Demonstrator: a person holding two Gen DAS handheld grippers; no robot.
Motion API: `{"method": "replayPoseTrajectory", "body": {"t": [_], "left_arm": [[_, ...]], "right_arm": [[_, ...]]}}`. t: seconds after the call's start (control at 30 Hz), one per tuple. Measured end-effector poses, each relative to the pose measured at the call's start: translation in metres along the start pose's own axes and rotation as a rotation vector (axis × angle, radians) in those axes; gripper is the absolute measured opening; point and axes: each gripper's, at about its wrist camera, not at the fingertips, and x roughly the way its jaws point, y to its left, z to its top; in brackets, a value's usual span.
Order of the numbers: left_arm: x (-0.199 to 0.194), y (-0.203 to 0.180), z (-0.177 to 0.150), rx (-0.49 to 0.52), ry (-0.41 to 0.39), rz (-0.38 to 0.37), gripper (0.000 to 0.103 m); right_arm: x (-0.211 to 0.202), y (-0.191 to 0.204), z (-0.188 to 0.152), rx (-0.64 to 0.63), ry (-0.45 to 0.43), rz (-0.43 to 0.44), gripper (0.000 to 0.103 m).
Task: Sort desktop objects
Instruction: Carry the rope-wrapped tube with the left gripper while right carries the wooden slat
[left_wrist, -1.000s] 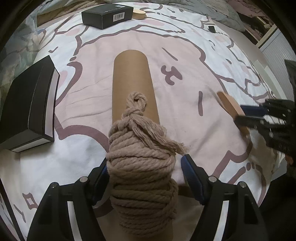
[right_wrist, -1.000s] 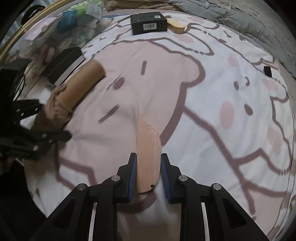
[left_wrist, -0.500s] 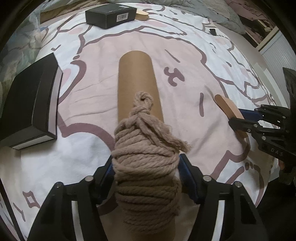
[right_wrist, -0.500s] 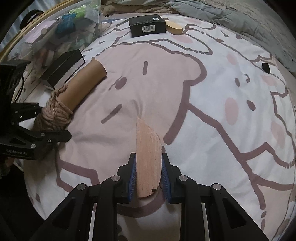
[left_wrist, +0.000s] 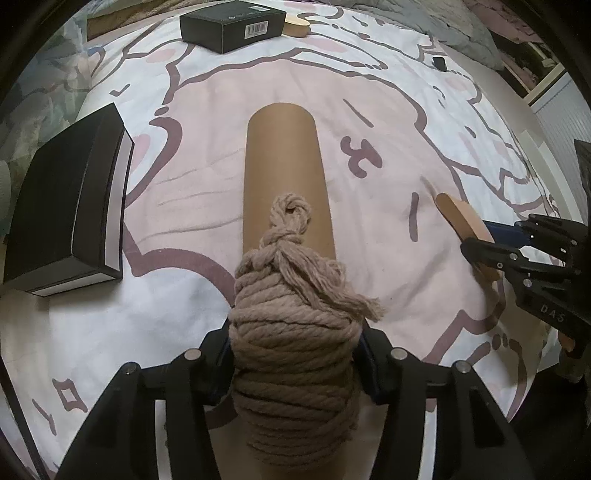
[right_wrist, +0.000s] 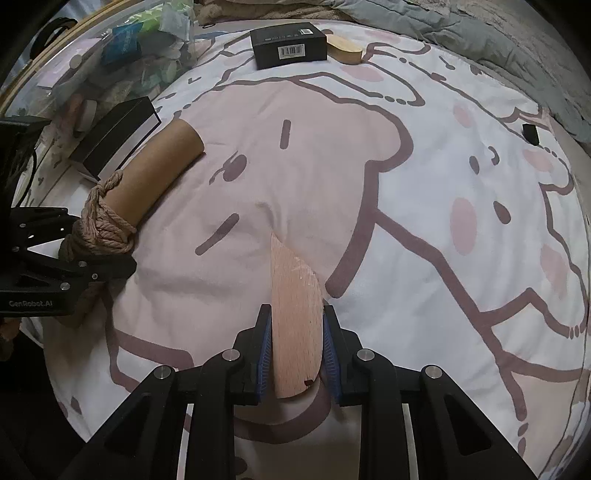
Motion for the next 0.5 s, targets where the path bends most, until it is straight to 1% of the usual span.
{"method": "replayPoseTrajectory", "body": {"t": [0.17,0.37,0.5], "left_arm": [[-0.003,-0.001,0.0,0.016,-0.008,0.011,0.053],[-0.009,0.003,0.0,0.001,-0.002,0.012,0.053],[-0.016,0.005,0.002,-0.009,-0.016,0.007,0.053]], "right_arm": [[-0.005,-0.002,0.003,0.003,-0.018,0.0,0.026],[-0.01,-0.005,0.003,0.016,-0.027,0.008,0.026],[-0.014,-0.003,0.004,0.018,-0.034,0.013,0.026]]}}
